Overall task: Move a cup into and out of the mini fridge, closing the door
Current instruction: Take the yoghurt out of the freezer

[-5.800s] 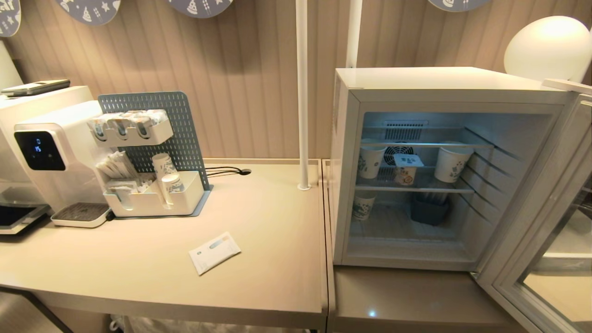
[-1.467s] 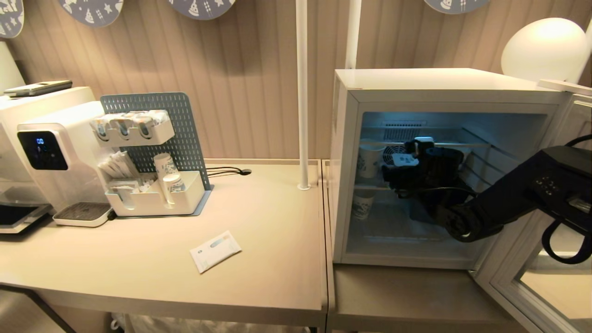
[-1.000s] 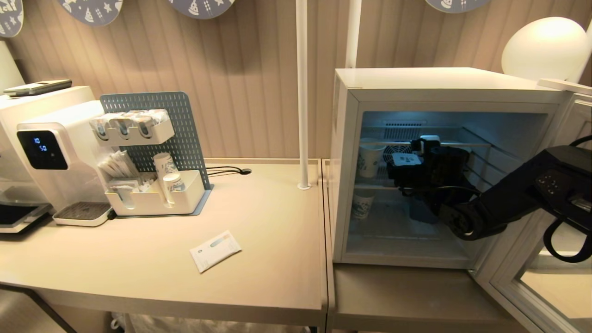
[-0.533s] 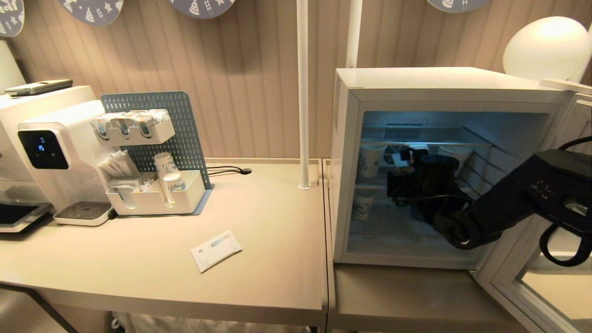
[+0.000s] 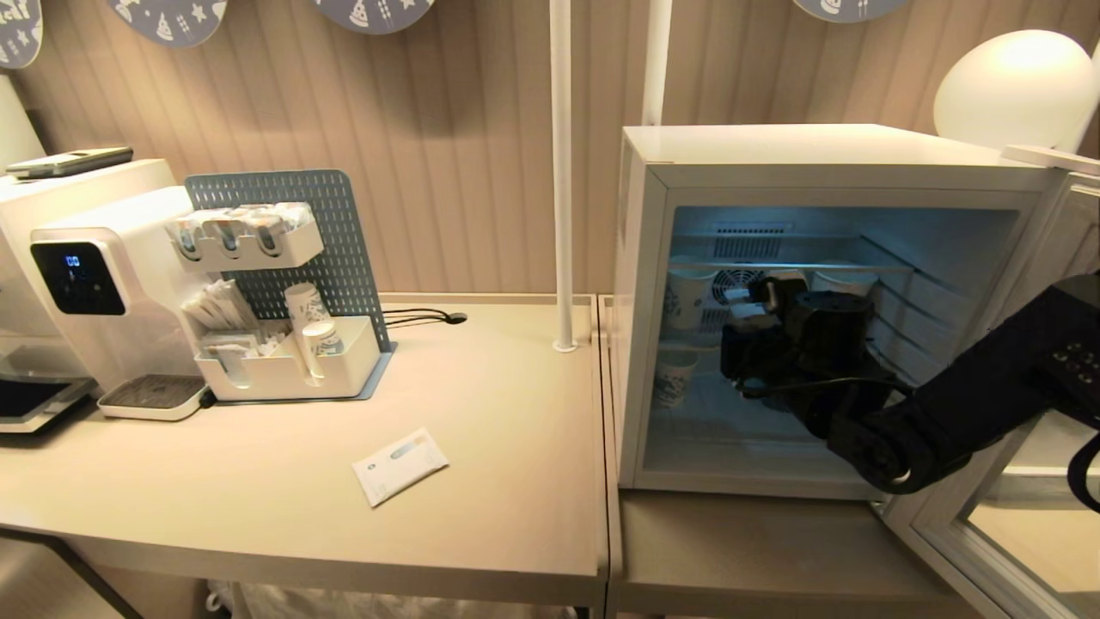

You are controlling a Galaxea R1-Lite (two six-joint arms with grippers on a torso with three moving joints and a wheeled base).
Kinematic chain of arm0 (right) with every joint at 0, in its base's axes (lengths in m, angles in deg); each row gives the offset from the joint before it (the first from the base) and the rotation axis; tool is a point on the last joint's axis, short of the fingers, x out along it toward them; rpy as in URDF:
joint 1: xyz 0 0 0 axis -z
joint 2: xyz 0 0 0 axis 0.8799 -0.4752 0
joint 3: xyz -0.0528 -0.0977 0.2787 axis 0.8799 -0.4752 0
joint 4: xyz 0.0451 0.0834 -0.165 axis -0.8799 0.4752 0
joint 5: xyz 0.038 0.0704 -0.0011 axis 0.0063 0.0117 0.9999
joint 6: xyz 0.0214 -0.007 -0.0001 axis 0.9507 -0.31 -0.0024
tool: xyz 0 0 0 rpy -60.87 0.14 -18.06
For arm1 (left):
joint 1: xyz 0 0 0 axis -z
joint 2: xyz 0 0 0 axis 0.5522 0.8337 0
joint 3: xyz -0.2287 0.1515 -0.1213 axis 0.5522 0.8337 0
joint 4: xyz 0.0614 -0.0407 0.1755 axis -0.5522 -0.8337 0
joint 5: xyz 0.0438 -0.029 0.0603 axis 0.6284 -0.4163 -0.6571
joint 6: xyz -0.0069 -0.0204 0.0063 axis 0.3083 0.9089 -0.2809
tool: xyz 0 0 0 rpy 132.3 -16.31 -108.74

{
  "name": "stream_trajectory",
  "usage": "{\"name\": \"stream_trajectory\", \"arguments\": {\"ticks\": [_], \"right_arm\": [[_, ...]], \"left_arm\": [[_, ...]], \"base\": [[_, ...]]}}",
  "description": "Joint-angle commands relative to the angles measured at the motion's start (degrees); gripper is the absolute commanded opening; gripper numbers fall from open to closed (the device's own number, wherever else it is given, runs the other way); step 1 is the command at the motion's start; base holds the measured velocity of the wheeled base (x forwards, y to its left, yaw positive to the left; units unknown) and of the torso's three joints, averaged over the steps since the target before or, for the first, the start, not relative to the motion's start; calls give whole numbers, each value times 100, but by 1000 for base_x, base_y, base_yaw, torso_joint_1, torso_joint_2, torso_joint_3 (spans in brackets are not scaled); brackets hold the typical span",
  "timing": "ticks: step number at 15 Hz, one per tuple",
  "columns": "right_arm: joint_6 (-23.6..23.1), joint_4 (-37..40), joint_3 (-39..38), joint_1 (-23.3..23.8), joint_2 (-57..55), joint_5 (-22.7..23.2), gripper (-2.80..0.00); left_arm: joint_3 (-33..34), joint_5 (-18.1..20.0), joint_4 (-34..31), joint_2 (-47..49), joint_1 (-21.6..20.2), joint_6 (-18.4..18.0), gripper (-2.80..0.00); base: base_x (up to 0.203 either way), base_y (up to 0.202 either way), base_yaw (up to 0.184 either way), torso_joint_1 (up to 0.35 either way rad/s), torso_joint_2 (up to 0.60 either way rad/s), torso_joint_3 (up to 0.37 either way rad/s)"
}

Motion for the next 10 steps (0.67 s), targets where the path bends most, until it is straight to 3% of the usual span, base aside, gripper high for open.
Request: {"name": "stream_trajectory", "arguments": {"ticks": [1,10], "right_arm": [[-11,-37,-103,-14,241,-9,-280],[21,-52,-506,158,564,-9,-280]], "left_arm": [[1,4,-2,9,0,-21,-280],[1,4,-2,9,0,-38,-280]], "base": [[0,0,0,0,0,0],[0,0,0,0,0,0]]}}
